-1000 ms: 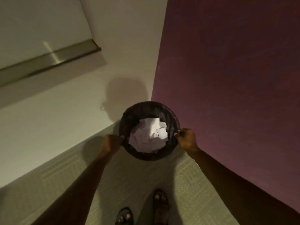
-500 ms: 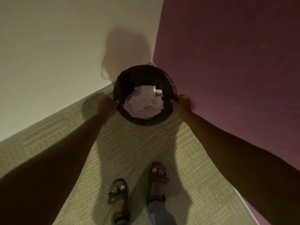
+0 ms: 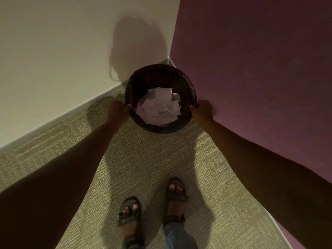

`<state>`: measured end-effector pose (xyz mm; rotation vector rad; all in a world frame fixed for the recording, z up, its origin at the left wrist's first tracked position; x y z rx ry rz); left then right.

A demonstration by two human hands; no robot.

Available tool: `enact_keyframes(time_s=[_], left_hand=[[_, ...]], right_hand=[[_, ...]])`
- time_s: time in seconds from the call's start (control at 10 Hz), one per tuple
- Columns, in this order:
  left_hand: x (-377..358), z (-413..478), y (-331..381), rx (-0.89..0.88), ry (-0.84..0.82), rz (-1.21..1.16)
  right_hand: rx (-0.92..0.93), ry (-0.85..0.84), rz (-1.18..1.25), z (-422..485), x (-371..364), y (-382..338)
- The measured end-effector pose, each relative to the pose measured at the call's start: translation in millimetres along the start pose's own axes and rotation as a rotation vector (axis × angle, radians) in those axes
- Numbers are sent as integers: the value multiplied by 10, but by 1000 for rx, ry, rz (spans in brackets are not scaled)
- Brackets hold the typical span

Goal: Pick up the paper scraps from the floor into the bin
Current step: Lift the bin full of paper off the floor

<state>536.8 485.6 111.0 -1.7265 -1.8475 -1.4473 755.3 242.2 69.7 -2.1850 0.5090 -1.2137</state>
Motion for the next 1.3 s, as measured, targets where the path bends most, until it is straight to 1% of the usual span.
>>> enact_keyframes(time_s=[0.1,0.3,0.5,0.7,0.8,0.9,1.0,1.1,1.2,1.3], left_hand=[[-11,46,20,-10,5,40],[-140,66,-91,27,-11,38],[-241,49,-206,18,-3,25],[-267,26,-292,34,-21,-9],[-274,-44,-317,15,-29,63],[-203,-198,-222,-57,41,241],[-120,-592,205,-485,211,607],[-182,-760,452,-693,223,660],[-253,-871,643,-743,222,643],[-293,-872,658,-746,260,675]], right_hand=[[-3,-3,-3,34,-12,11],[-43,-5,-11,74,-103,120],[6,-28,-54,10,-102,118],[28,-30,-1,-118,-92,28],[106,-40,-23,-256,-60,-71],[251,-3,-132,-435,34,-216],[536,39,-335,-823,99,-472],[646,38,-423,-983,60,-602],[723,30,-501,-1145,-36,-659],[706,0,-513,-1100,-119,-725]])
Point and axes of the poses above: each hand's wrist, its own z-axis towards the middle knuckle, its own x-axis out of the back of the hand, y = z × x, the point moved 5 cm from there along z, towards the middle knuckle, and after that the axes turned 9 degrees about z, right-handed, at the moved point
